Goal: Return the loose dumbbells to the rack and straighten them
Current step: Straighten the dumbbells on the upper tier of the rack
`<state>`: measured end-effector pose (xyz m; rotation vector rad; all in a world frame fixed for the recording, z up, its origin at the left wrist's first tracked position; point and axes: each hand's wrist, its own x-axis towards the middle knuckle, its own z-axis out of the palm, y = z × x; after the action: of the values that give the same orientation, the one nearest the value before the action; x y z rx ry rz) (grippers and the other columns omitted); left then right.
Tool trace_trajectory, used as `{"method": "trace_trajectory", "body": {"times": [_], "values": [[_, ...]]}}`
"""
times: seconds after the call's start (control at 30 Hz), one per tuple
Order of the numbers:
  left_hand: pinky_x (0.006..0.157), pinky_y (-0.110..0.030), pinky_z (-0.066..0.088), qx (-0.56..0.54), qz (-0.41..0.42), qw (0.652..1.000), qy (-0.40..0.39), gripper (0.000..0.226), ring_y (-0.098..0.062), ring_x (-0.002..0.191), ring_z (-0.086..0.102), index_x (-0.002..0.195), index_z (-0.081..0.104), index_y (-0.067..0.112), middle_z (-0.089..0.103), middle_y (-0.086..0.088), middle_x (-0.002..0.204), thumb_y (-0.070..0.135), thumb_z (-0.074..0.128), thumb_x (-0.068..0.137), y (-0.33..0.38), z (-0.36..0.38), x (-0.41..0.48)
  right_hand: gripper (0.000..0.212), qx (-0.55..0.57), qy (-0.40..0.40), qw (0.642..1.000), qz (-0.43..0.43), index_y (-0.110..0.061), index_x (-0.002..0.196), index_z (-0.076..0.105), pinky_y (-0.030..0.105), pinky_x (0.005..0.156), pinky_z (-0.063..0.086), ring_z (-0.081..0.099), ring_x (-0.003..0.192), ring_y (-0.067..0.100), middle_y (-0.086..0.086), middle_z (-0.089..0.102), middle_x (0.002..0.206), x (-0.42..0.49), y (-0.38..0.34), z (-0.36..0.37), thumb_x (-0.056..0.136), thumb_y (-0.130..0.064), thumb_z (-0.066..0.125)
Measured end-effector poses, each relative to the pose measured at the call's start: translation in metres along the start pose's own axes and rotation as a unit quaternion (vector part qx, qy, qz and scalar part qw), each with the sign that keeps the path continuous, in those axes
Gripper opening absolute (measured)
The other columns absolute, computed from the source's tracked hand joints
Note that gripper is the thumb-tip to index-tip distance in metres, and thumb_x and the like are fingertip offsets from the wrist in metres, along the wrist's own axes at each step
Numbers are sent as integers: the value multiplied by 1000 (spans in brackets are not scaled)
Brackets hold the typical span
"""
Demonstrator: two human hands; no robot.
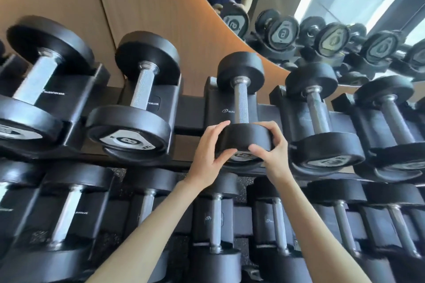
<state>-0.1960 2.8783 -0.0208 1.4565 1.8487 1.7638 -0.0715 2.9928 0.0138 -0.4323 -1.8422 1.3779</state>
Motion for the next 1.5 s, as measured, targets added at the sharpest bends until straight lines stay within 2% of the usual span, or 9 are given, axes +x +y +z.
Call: {"method": "trace_trajectory", "body": {"times": [0.17, 0.37, 0.47, 0.6, 0.77, 0.97, 1.07, 1.33, 1.5], "values": [[100, -10, 30, 53, -15, 996, -75, 64, -7, 113, 48, 135, 48, 18, 52, 4, 119, 40, 66, 78, 25, -21, 10, 38, 12, -39, 998, 48, -24, 98, 56, 14, 73, 46, 58, 85, 2, -17, 61, 90, -2, -10, -6, 64, -33, 70], [89, -15, 42, 30, -28, 997, -62, 59, -4, 103, 56, 121, 58, 31, 62, 8, 111, 37, 81, 66, 26, -29, 17, 65, -296, -174, 939, 7, -28, 105, 50, 19, 75, 41, 52, 89, 3, -18, 52, 96, 15, -40, -20, 59, -70, 69], [91, -18, 44, 3, -40, 999, -35, 57, -1, 106, 57, 113, 54, 40, 61, 19, 113, 40, 83, 65, 12, -31, 13, 75, -380, -161, 909, -65, -17, 107, 53, 26, 74, 42, 49, 90, 10, -9, 49, 94, 16, -42, 3, 58, -73, 65], [94, -20, 43, -54, -61, 997, -2, 57, -1, 110, 57, 117, 50, 40, 60, 22, 116, 42, 76, 66, -17, -25, 2, 61, -304, -57, 943, -119, -12, 90, 60, 17, 74, 39, 49, 81, 12, -8, 51, 82, 18, -24, 20, 58, -61, 75], [102, -23, 35, -85, 6, 996, 18, 53, -5, 122, 50, 125, 52, 26, 55, 14, 128, 51, 63, 79, -24, 0, 5, 51, -124, 11, 988, -86, -23, 92, 56, 25, 72, 40, 52, 80, 16, -1, 52, 84, 11, 8, -8, 62, -61, 72], [87, -27, 43, -28, 41, 995, 85, 69, -13, 103, 55, 127, 48, 24, 55, 3, 113, 75, 34, 83, -19, 16, 15, 36, -19, 73, 991, -112, -34, 96, 53, 16, 69, 37, 46, 77, 2, -18, 50, 86, 10, 35, 13, 75, -63, 58], [82, -35, 45, 11, 58, 997, 48, 63, -25, 89, 53, 126, 47, 19, 53, -12, 98, 68, 42, 86, -5, 17, 23, 39, -3, 95, 991, -94, -34, 95, 50, 18, 67, 35, 43, 75, 2, -19, 48, 85, 10, 40, 8, 78, -69, 49], [82, -40, 47, 154, 88, 984, -14, 57, -28, 85, 50, 129, 55, 6, 47, -11, 86, 20, 73, 77, 20, 2, 21, 59, -15, 121, 991, -51, -25, 95, 47, 30, 66, 38, 44, 75, 17, 0, 49, 84, -4, 52, 13, 76, -80, 38], [86, -29, 43, 57, 62, 996, 29, 70, -22, 90, 53, 123, 57, 11, 52, -11, 94, 67, 49, 82, 7, 10, 20, 69, -28, 127, 990, -59, -14, 92, 46, 31, 59, 35, 42, 69, 11, 12, 44, 75, 1, 56, 10, 77, -80, 33]]}}
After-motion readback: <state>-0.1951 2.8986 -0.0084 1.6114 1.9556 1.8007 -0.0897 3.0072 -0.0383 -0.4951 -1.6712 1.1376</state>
